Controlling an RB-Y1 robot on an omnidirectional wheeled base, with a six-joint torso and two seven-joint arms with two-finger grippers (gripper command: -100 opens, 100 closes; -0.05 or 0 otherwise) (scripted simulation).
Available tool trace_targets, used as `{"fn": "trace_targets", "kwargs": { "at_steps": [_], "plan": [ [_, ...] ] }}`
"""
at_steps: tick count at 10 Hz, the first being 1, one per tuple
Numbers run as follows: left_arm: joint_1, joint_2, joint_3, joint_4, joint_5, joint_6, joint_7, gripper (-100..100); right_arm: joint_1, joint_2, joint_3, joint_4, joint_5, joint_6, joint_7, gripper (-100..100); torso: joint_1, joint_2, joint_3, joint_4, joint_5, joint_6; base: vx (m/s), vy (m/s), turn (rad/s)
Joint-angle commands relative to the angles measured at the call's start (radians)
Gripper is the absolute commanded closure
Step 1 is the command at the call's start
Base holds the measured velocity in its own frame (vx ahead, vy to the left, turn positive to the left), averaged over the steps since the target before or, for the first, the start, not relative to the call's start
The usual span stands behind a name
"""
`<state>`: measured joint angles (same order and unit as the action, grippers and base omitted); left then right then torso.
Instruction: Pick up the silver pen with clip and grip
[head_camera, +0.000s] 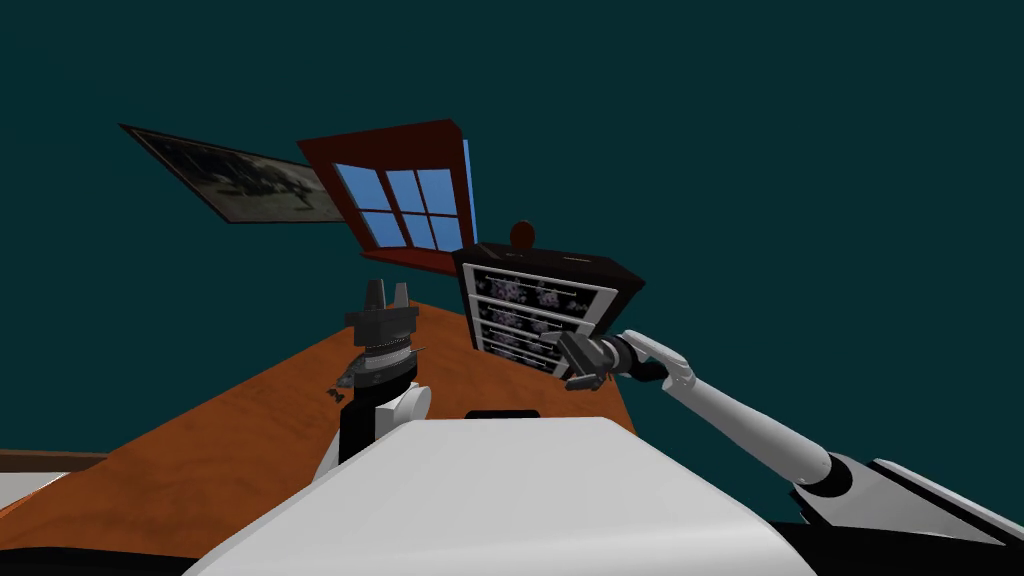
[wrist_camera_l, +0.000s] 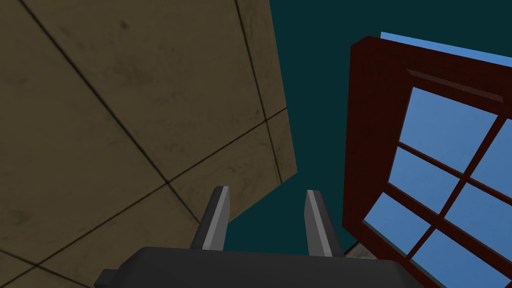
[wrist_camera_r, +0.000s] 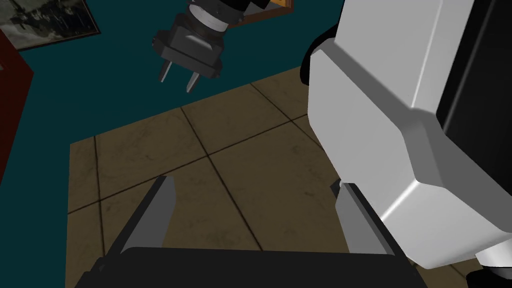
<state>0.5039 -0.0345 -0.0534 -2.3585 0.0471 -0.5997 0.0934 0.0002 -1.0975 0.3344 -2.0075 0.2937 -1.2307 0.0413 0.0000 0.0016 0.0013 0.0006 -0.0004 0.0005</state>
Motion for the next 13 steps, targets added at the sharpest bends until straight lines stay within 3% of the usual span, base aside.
{"fn": "trace_targets", "kwargs": {
  "at_steps": [1,3,4,6,7,9,10,12,13],
  "plan": [
    [0.0,0.0,0.0,0.0,0.0,0.0,0.0,0,-0.047,-0.05,0.028,0.037,0.024,-0.035,-0.009,-100,0.0,0.0,0.0,0.0,0.0,0.0,-0.04,0.004,0.175],
    [0.0,0.0,0.0,0.0,0.0,0.0,0.0,0,-0.047,-0.1,0.028,0.037,0.024,-0.035,-0.009,-100,0.001,0.0,0.0,0.0,0.0,0.0,-0.032,0.005,0.024],
    [0.0,0.0,0.0,0.0,0.0,0.0,0.0,0,-0.092,-0.134,0.054,0.074,0.047,-0.069,-0.02,-100,0.001,0.0,0.0,0.0,0.0,0.0,-0.036,0.026,0.161],
    [0.0,0.0,0.0,0.0,0.0,0.0,0.0,0,-0.092,-0.189,0.054,0.074,0.047,-0.069,-0.02,-100,0.002,0.0,0.0,0.0,0.0,0.0,-0.025,0.012,0.047],
    [0.0,0.0,0.0,0.0,0.0,0.0,0.0,0,-0.136,-0.221,0.079,0.111,0.071,-0.1,-0.032,-100,0.001,-0.001,-0.001,0.0,0.0,0.0,-0.023,0.031,0.154],
    [0.0,0.0,0.0,0.0,0.0,0.0,0.0,0,-0.136,-0.277,0.079,0.111,0.071,-0.1,-0.032,-100,0.002,-0.001,-0.001,0.0,0.001,0.0,-0.017,0.023,0.052],
    [0.0,0.0,0.0,0.0,0.0,0.0,0.0,0,-0.181,-0.308,0.105,0.149,0.095,-0.128,-0.047,-100,0.002,-0.001,-0.001,0.0,0.0,0.0,-0.009,0.043,0.187],
    [0.0,0.0,0.0,0.0,0.0,0.0,0.0,0,-0.181,-0.365,0.105,0.149,0.095,-0.128,-0.047,-100,0.003,-0.002,-0.001,0.0,0.001,0.0,-0.006,0.026,0.04],
    [0.0,0.0,0.0,0.0,0.0,0.0,0.0,0,-0.224,-0.399,0.131,0.187,0.121,-0.154,-0.063,-100,0.002,-0.002,-0.001,0.0,0.0,0.0,0.018,0.047,0.198]
  ]
}}
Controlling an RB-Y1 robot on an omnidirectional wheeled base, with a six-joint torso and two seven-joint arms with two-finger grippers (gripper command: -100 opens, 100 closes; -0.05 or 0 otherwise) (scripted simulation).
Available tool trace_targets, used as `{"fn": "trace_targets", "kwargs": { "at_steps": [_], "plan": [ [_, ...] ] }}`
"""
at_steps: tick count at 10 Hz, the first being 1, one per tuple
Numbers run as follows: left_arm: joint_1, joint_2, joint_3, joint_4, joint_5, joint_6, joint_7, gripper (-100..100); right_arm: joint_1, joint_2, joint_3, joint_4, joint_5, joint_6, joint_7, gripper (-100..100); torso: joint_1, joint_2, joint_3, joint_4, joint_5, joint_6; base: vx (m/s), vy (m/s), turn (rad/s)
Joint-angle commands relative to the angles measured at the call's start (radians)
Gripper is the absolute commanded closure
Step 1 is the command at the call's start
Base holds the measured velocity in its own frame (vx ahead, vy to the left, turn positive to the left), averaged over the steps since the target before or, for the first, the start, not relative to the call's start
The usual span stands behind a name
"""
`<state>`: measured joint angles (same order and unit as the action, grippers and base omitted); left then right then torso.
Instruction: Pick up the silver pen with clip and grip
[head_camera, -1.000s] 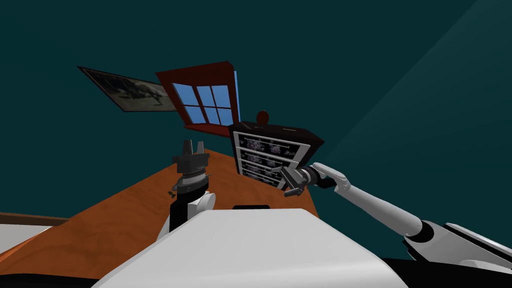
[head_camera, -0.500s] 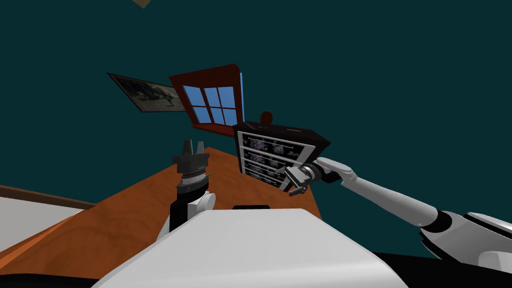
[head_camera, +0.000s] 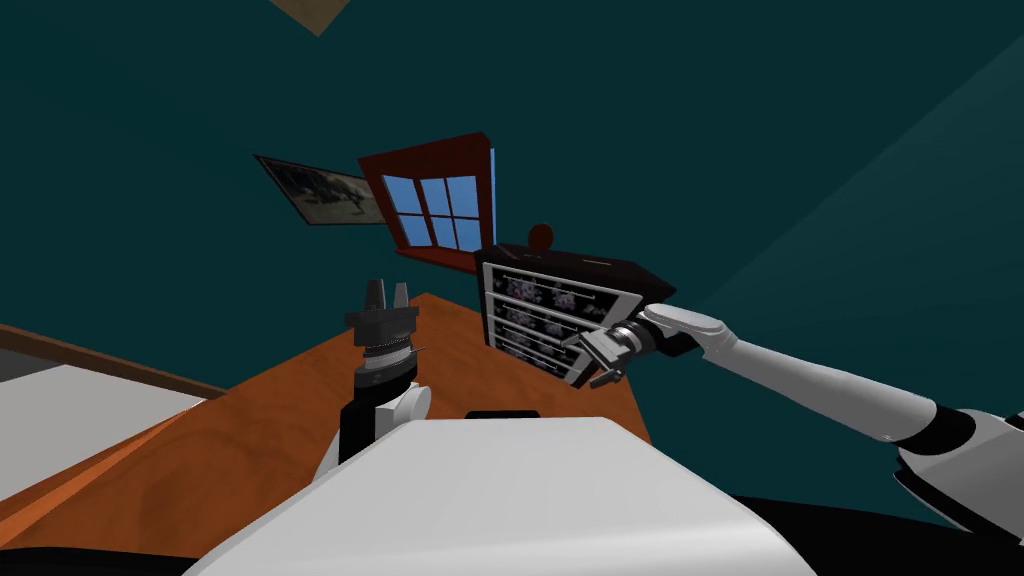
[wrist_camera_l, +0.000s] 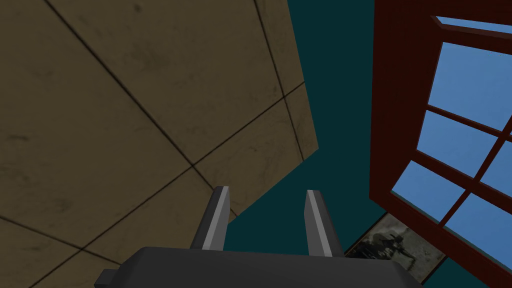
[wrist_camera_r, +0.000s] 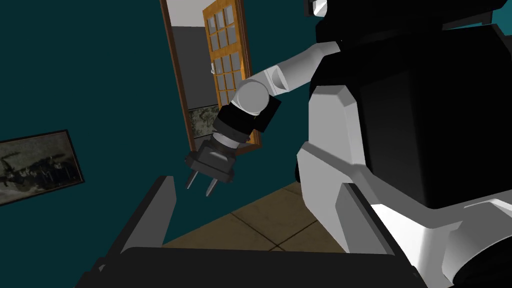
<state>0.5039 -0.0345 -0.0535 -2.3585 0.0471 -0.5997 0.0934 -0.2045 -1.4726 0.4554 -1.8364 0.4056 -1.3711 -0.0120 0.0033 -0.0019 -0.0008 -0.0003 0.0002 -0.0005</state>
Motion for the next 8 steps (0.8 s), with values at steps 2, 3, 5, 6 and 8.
{"fn": "trace_targets", "kwargs": {
  "at_steps": [2,3,5,6,8],
  "plan": [
    [0.0,0.0,0.0,0.0,0.0,0.0,0.0,0,-0.019,-0.076,0.01,0.016,0.009,-0.014,-0.01,-100,0.0,0.0,0.0,0.0,0.0,0.001,0.005,0.034,0.052],
    [0.0,0.0,0.0,0.0,0.0,0.0,0.0,0,-0.061,-0.106,0.037,0.054,0.035,-0.037,-0.027,-100,-0.001,0.001,0.001,0.0,0.0,0.001,0.024,0.06,0.183],
    [0.0,0.0,0.0,0.0,0.0,0.0,0.0,0,-0.061,-0.161,0.037,0.054,0.035,-0.037,-0.027,-100,0.001,0.0,0.0,0.0,0.0,0.001,0.015,0.039,0.066],
    [0.0,0.0,0.0,0.0,0.0,0.0,0.0,0,-0.101,-0.193,0.064,0.091,0.062,-0.058,-0.046,-100,-0.001,0.001,0.0,0.0,0.0,0.001,0.024,0.049,0.244],
    [0.0,0.0,0.0,0.0,0.0,0.0,0.0,0,-0.101,-0.244,0.064,0.091,0.062,-0.058,-0.046,-100,0.001,-0.001,-0.001,0.0,0.0,0.001,0.035,0.04,0.039]
  ]
}}
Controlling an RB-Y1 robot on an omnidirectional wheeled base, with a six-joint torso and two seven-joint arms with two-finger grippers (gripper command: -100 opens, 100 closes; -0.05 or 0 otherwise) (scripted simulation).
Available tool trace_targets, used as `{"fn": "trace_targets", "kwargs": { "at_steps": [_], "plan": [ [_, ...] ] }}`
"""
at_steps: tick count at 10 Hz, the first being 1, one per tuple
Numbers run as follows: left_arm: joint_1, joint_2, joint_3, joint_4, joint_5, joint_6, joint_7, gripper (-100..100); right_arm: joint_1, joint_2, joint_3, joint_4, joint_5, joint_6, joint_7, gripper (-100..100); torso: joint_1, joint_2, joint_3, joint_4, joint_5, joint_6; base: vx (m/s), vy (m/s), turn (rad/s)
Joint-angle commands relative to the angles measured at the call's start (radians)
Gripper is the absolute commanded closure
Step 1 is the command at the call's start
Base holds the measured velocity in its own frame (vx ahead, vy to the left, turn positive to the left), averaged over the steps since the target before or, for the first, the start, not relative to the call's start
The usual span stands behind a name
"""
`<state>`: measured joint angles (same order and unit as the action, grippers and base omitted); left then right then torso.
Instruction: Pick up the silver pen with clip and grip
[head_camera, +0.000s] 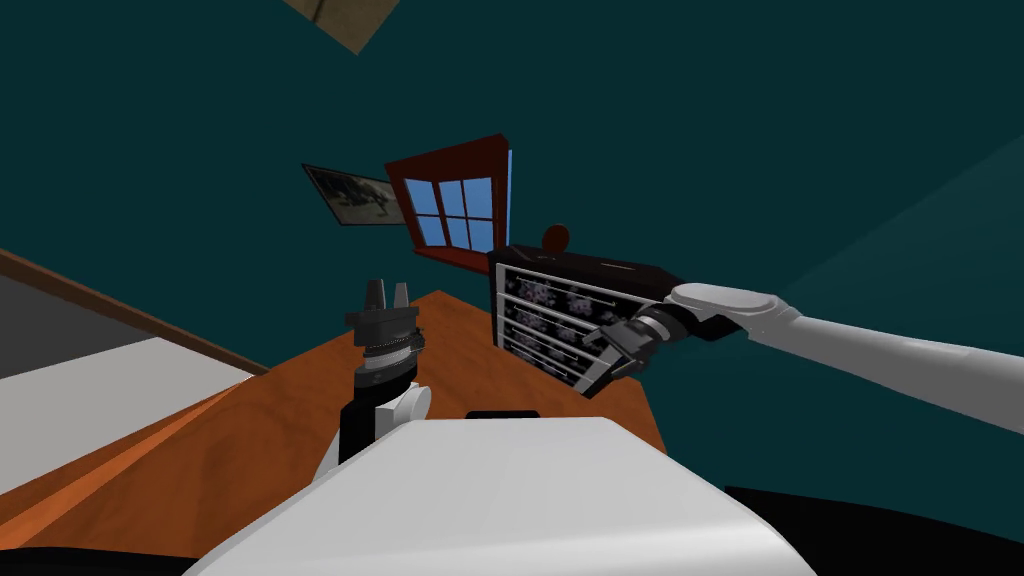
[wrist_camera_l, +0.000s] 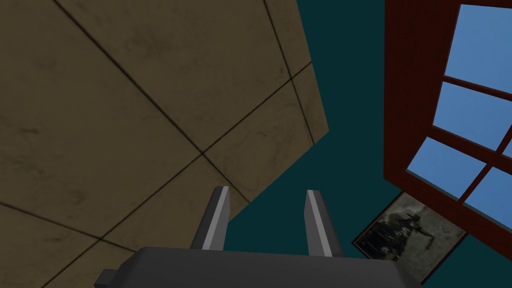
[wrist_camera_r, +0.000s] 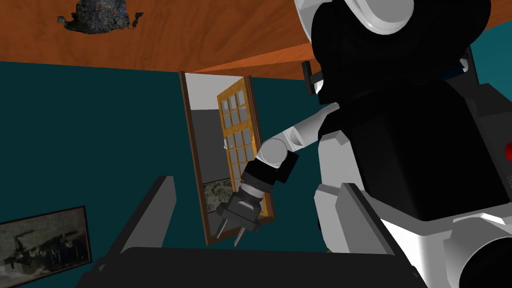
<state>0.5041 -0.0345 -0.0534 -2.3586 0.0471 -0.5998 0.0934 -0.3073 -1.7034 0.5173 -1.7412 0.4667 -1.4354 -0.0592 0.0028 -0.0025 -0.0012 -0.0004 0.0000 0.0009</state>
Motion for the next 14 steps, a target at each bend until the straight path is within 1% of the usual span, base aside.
{"fn": "trace_targets", "kwargs": {
  "at_steps": [1,3,4,5,6,7,8,9,10,11,12,13,14],
  "plan": [
    [0.0,0.0,0.0,0.0,0.0,0.0,0.0,0,-0.037,-0.05,0.03,0.033,0.029,-0.012,-0.02,-100,0.0,0.0,0.0,0.0,0.0,0.0,0.051,0.07,0.232],
    [0.0,0.0,0.0,0.0,0.0,0.0,0.0,0,-0.037,-0.093,0.03,0.033,0.029,-0.012,-0.02,-100,0.002,-0.002,-0.001,-0.001,0.001,0.0,0.047,0.039,0.062],
    [0.0,0.0,0.0,0.0,0.0,0.0,0.0,0,-0.073,-0.123,0.058,0.069,0.057,-0.028,-0.041,-100,0.0,-0.001,0.0,0.0,0.0,0.0,0.068,0.058,0.224],
    [0.0,0.0,0.0,0.0,0.0,0.0,0.0,0,-0.073,-0.162,0.058,0.069,0.057,-0.028,-0.041,-100,0.002,-0.002,-0.001,-0.001,0.0,-0.001,0.077,0.059,0.142],
    [0.0,0.0,0.0,0.0,0.0,0.0,0.0,0,-0.106,-0.193,0.087,0.104,0.086,-0.04,-0.064,-100,0.002,-0.003,-0.002,-0.001,0.001,0.0,0.111,0.08,0.244],
    [0.0,0.0,0.0,0.0,0.0,0.0,0.0,0,-0.106,-0.237,0.087,0.104,0.086,-0.04,-0.064,-100,0.004,-0.005,-0.003,-0.001,0.001,-0.001,0.117,0.065,0.119],
    [0.0,0.0,0.0,0.0,0.0,0.0,0.0,0,-0.106,-0.244,0.087,0.104,0.086,-0.04,-0.064,-100,0.003,-0.005,-0.003,-0.001,0.001,0.0,0.059,0.031,-0.027],
    [0.0,0.0,0.0,0.0,0.0,0.0,0.0,0,-0.137,-0.278,0.116,0.138,0.114,-0.051,-0.087,-100,0.001,-0.003,-0.002,-0.001,0.0,0.0,0.097,0.061,0.285],
    [0.0,0.0,0.0,0.0,0.0,0.0,0.0,0,-0.137,-0.309,0.116,0.138,0.114,-0.051,-0.087,-100,0.002,-0.004,-0.003,-0.001,0.001,-0.001,0.107,0.045,0.128],
    [0.0,0.0,0.0,0.0,0.0,0.0,0.0,0,-0.165,-0.341,0.145,0.171,0.143,-0.059,-0.11,-100,0.002,-0.005,-0.003,-0.001,0.0,0.0,0.143,0.066,0.165],
    [0.0,0.0,0.0,0.0,0.0,0.0,0.0,0,-0.165,-0.378,0.145,0.171,0.143,-0.059,-0.11,-100,0.003,-0.006,-0.004,-0.002,0.001,-0.001,0.135,0.046,0.151],
    [0.0,0.0,0.0,0.0,0.0,0.0,0.0,0,-0.19,-0.414,0.174,0.202,0.171,-0.064,-0.134,-100,0.002,-0.006,-0.004,-0.002,0.001,0.0,0.171,0.033,0.284],
    [0.0,0.0,0.0,0.0,0.0,0.0,0.0,0,-0.19,-0.407,0.174,0.202,0.171,-0.064,-0.134,-100,0.001,-0.009,-0.005,-0.002,0.0,-0.001,0.148,0.062,0.121]
  ]
}}
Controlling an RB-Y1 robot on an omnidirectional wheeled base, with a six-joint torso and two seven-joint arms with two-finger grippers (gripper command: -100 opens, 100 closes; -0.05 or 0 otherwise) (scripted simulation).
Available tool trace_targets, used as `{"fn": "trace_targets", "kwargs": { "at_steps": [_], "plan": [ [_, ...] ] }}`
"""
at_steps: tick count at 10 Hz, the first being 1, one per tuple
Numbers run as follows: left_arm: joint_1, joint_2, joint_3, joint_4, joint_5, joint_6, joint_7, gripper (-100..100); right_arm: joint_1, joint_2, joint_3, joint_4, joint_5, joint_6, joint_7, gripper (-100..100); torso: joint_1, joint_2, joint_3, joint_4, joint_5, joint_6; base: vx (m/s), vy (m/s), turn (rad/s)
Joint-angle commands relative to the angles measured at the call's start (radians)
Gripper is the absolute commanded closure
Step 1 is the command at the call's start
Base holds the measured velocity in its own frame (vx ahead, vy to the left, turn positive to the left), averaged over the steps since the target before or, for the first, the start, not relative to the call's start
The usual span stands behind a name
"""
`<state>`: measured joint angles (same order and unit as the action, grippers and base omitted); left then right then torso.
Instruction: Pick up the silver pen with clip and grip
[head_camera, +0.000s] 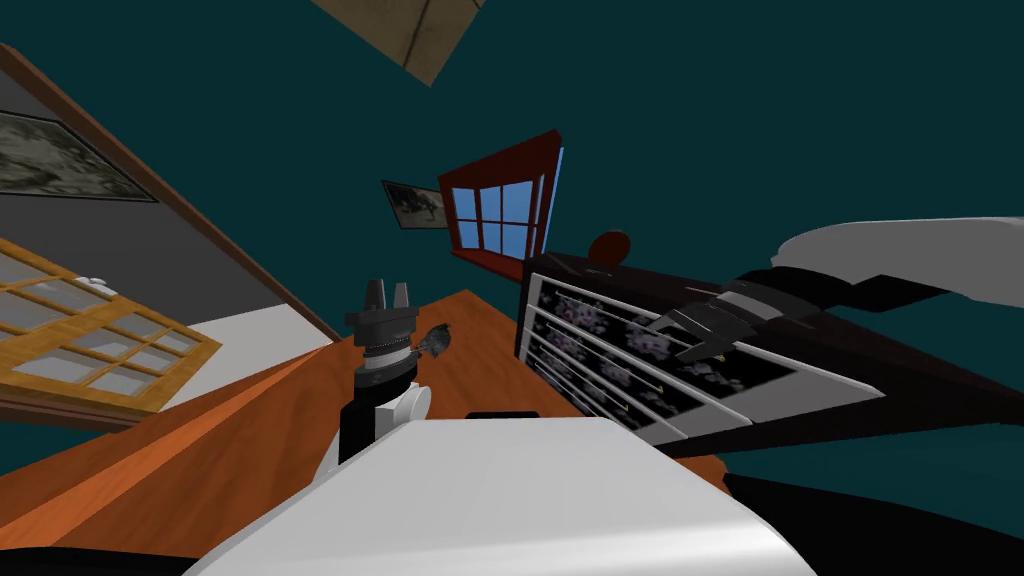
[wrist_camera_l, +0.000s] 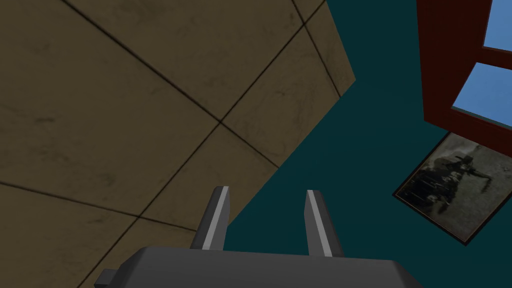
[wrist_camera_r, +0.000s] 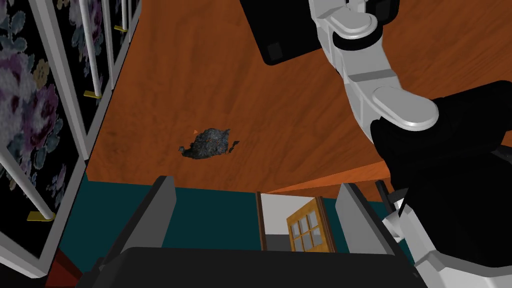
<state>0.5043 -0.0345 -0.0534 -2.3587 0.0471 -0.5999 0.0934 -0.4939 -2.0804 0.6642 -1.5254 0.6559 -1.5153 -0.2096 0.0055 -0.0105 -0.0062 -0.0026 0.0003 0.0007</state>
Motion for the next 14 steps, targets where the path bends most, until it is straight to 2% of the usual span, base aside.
{"fn": "trace_targets", "kwargs": {
  "at_steps": [1,2,3,4,5,6,7,8,9,11,14],
  "plan": [
    [0.0,0.0,0.0,0.0,0.0,0.0,0.0,0,-0.004,-0.05,0.027,-0.014,-0.018,0.016,0.016,-100,0.0,0.0,0.0,0.0,0.0,0.0,0.08,0.041,-0.027],
    [0.0,0.0,0.0,0.0,0.0,0.0,0.0,0,-0.004,-0.06,0.027,-0.014,-0.018,0.016,0.016,-100,-0.001,0.004,0.002,0.001,0.0,0.0,0.025,0.001,-0.021],
    [0.0,0.0,0.0,0.0,0.0,0.0,0.0,0,-0.025,-0.096,0.057,0.015,0.009,0.012,-0.008,-100,-0.003,0.008,0.005,0.002,-0.001,0.0,0.122,0.031,0.276],
    [0.0,0.0,0.0,0.0,0.0,0.0,0.0,0,-0.025,-0.113,0.057,0.015,0.009,0.012,-0.008,-100,-0.002,0.004,0.003,0.001,0.0,-0.001,0.157,0.017,0.137],
    [0.0,0.0,0.0,0.0,0.0,0.0,0.0,0,-0.044,-0.156,0.086,0.041,0.036,0.011,-0.031,-100,-0.002,0.002,0.001,0.001,0.0,0.0,0.212,0.017,0.227],
    [0.0,0.0,0.0,0.0,0.0,0.0,0.0,0,-0.058,-0.184,0.115,0.065,0.062,0.011,-0.054,-100,-0.002,-0.002,-0.001,0.0,0.0,-0.001,0.316,0.049,0.417],
    [0.0,0.0,0.0,0.0,0.0,0.0,0.0,0,-0.058,-0.195,0.116,0.065,0.062,0.011,-0.054,-100,-0.001,-0.009,-0.005,-0.002,0.0,-0.002,0.259,0.013,0.102],
    [0.0,0.0,0.0,0.0,0.0,0.0,0.0,0,-0.069,-0.223,0.145,0.086,0.087,0.012,-0.075,-100,-0.002,-0.007,-0.005,-0.002,0.0,0.0,0.231,-0.002,0.166],
    [0.0,0.0,0.0,0.0,0.0,0.0,0.0,0,-0.069,-0.232,0.145,0.086,0.087,0.012,-0.075,-100,-0.002,-0.006,-0.004,-0.002,-0.001,-0.001,0.195,-0.01,0.121],
    [0.0,0.0,0.0,0.0,0.0,0.0,0.0,0,-0.081,-0.279,0.201,0.12,0.131,0.018,-0.114,-100,-0.003,-0.005,-0.003,-0.001,-0.001,-0.001,0.291,-0.048,0.242],
    [0.0,0.0,0.0,0.0,0.0,0.0,0.0,0,-0.083,-0.312,0.265,0.149,0.178,0.028,-0.155,-100,-0.007,-0.014,-0.008,-0.004,-0.002,-0.001,0.325,-0.079,0.218]
  ]
}}
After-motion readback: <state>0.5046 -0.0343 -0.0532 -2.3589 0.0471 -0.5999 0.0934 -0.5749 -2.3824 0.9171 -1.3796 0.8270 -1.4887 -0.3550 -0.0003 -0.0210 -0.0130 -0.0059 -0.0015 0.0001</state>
